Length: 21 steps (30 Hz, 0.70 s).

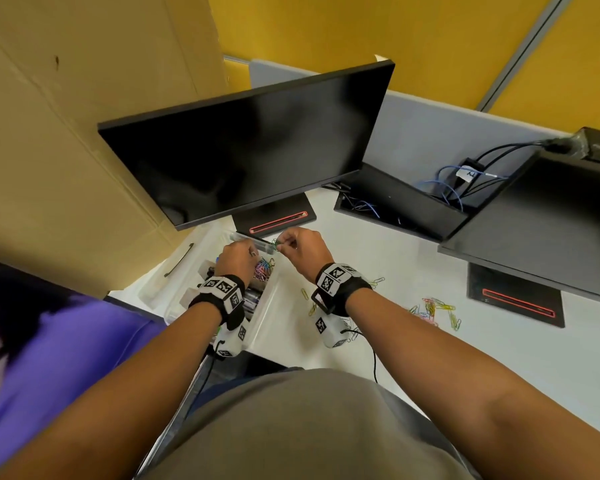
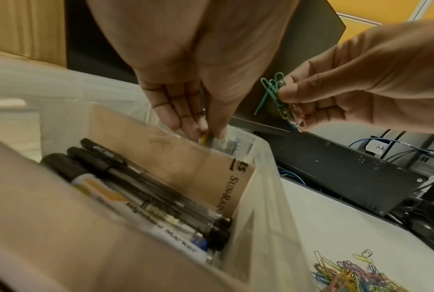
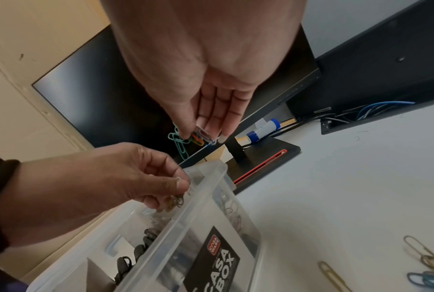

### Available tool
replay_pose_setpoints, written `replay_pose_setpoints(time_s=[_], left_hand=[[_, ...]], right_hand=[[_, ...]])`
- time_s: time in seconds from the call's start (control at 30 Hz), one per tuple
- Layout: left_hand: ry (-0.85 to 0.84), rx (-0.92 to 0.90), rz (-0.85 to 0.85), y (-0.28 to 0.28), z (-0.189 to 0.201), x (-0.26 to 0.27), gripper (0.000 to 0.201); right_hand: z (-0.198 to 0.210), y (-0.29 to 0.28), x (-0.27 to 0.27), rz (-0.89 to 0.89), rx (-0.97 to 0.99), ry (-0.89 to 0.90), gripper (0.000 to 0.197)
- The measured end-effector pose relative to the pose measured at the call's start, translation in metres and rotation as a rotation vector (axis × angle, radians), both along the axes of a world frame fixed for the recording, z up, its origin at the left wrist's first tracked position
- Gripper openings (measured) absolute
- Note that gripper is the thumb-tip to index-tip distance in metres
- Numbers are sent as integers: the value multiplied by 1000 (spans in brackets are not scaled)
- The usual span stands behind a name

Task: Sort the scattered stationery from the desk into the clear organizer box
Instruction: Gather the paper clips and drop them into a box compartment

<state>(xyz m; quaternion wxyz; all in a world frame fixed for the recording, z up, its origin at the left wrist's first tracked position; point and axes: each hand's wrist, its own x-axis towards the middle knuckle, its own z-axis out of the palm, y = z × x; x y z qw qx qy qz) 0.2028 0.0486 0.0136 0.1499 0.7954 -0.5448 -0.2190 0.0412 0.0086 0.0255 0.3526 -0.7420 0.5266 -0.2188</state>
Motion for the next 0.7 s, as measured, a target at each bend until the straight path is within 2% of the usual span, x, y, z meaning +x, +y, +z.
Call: replay_pose_setpoints(time_s=[0.3, 0.5, 0.7], left_hand=[[10, -28, -19, -3, -4, 14, 20], [-15, -21, -38, -2, -8, 20, 7], [-11, 12, -59, 0, -13, 25, 17]], right_hand=[[-6, 0, 19, -12, 19, 3, 6], [-13, 1, 35, -26, 49, 18, 2], [-16, 2, 51, -19, 53, 41, 1]])
